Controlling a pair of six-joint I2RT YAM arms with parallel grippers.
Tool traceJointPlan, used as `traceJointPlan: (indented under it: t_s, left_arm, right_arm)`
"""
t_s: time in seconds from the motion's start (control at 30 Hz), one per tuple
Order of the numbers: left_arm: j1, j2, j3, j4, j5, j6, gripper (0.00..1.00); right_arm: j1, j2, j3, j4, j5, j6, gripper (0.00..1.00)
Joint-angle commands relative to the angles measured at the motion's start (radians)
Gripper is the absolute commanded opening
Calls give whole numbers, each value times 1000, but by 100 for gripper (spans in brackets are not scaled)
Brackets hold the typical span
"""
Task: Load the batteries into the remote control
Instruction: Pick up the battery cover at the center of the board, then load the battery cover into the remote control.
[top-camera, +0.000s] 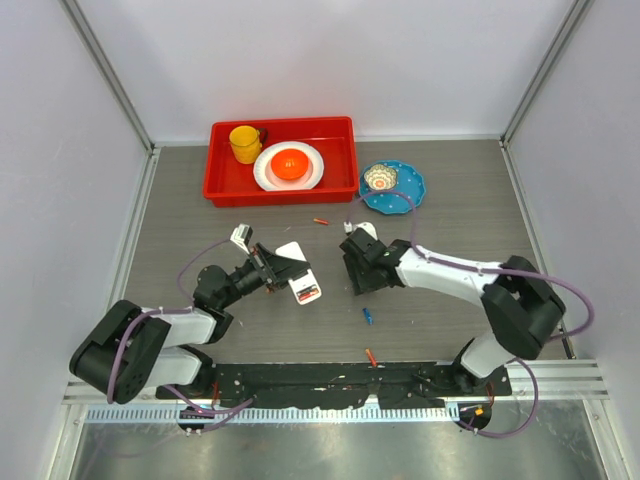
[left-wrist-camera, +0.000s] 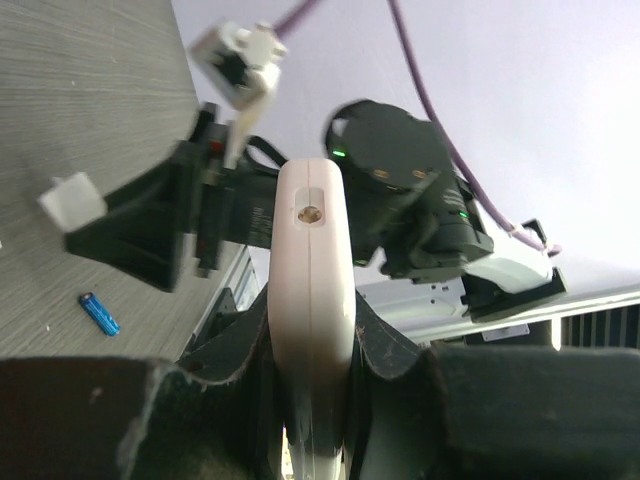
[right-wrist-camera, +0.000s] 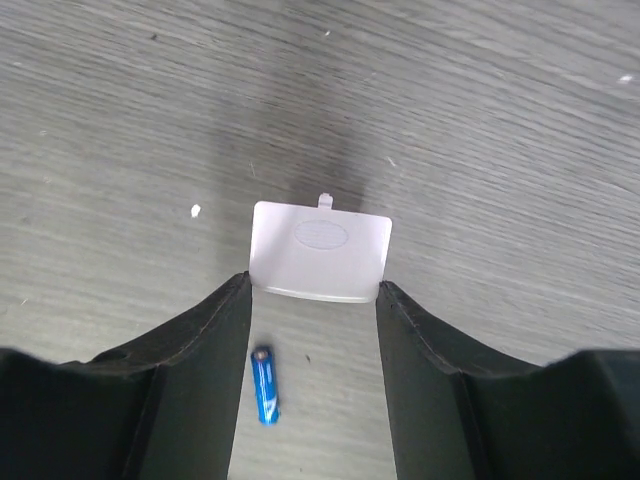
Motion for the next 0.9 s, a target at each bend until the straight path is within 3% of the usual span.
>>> traceJointPlan:
  t_s: [0.0,0.2,0.4,0.53,0.87]
  left_arm:
    - [4,30,46,256,-67,-2,0]
    - [-25,101,84,256,-152,34,0]
    - [-91,150,106,256,-282,102,0]
    - [-122,182,126,256,-369,146,1]
    - [-169,293,201,256,-405,163,0]
  right_arm:
    - [8,-165,20,-114,38,-15,36]
    - [80,-322,80,-223,29,-49,34]
    - [119,-369,223,-415,-26,-88,32]
    - [120,-362,351,-534,-65,-125,28]
    - [140,-282,508,-711,-178,-173,22]
